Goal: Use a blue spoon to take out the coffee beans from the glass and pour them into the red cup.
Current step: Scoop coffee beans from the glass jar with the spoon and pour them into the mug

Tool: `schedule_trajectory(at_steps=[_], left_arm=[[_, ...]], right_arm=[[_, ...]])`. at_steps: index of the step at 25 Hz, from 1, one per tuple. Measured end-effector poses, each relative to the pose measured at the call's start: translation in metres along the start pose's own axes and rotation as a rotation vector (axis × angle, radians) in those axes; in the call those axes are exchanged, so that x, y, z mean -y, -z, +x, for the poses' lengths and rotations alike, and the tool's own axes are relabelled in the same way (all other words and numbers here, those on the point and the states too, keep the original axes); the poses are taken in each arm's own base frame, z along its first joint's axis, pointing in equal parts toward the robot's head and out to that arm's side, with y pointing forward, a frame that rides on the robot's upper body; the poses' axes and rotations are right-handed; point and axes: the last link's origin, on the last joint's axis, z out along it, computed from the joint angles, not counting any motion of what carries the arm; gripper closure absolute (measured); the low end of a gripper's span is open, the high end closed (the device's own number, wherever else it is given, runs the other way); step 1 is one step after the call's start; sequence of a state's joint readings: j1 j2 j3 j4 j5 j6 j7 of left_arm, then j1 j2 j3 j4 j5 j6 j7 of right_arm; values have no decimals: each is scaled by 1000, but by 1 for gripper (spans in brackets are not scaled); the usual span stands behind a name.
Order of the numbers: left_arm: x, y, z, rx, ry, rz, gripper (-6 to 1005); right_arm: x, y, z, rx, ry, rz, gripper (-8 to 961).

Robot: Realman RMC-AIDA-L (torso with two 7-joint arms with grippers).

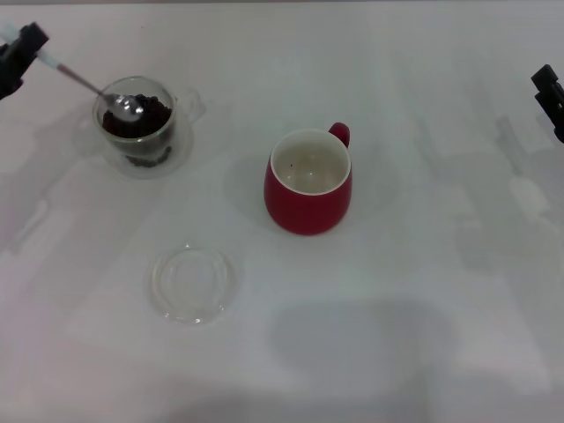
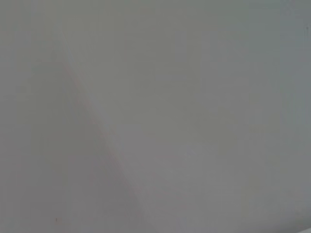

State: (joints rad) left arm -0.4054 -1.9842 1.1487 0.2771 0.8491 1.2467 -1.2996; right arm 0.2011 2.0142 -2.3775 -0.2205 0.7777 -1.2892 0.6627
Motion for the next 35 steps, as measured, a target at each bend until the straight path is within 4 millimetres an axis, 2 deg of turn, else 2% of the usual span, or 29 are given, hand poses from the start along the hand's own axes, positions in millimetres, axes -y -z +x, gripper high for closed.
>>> schedule_trajectory(at_steps=[7,17,22,35], left_arm=[[3,4,-10,17,1,31,865],[-7,-14,-25,82,48,17,866],[-7,-17,-29,91,75,35,866],[-2,-8,-32,64,391,76,867]], right_arm=[[2,-1,-2,7,1,8,180],[1,-2,-1,4,-1,5,180],[-1,-4,-1,4,-1,-1,180],[1,-2,-1,2,0,6,180]])
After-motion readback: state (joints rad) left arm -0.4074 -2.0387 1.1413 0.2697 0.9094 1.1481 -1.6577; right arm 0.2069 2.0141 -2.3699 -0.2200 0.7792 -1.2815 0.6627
